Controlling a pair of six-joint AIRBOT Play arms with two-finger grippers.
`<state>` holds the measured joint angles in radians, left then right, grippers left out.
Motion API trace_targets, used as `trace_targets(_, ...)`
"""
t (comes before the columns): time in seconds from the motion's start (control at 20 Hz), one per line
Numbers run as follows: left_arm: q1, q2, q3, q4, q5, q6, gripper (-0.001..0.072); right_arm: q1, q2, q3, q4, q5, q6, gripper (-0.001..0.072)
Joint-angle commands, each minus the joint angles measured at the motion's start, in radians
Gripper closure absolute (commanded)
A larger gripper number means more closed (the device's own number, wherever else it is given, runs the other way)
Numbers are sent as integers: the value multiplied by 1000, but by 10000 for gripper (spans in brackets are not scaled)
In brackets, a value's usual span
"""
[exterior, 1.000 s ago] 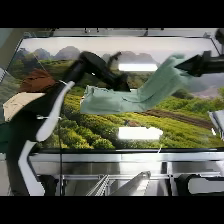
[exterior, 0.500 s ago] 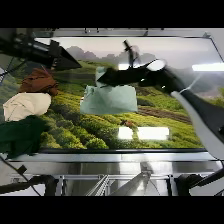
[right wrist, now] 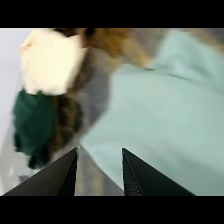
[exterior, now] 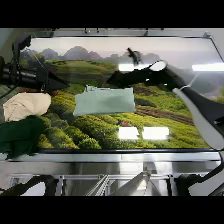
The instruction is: Fold the shirts.
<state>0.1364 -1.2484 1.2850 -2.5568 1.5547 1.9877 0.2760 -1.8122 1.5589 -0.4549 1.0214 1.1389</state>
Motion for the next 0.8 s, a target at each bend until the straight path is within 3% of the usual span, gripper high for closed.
trace_targets(0.0,6,18,-100,-2,-18,40,693,-195,80,-27,-392,140,258,56)
trace_targets(0.25,6,18,-134,-6,-14,50,693,-260,-13,-86,-408,165,290,38)
trace_targets(0.4,6,18,-134,-5,0,48,693,-220,-102,-86,-286,154,245,48)
trace_targets(0.45,6,18,-134,-5,0,46,693,-204,-126,-86,-257,148,245,61)
trace_targets(0.5,6,18,-134,-5,0,46,693,-186,-148,-86,-229,143,239,144)
trace_targets(0.75,5,18,-134,-6,1,39,693,-119,-183,-82,-149,129,219,154)
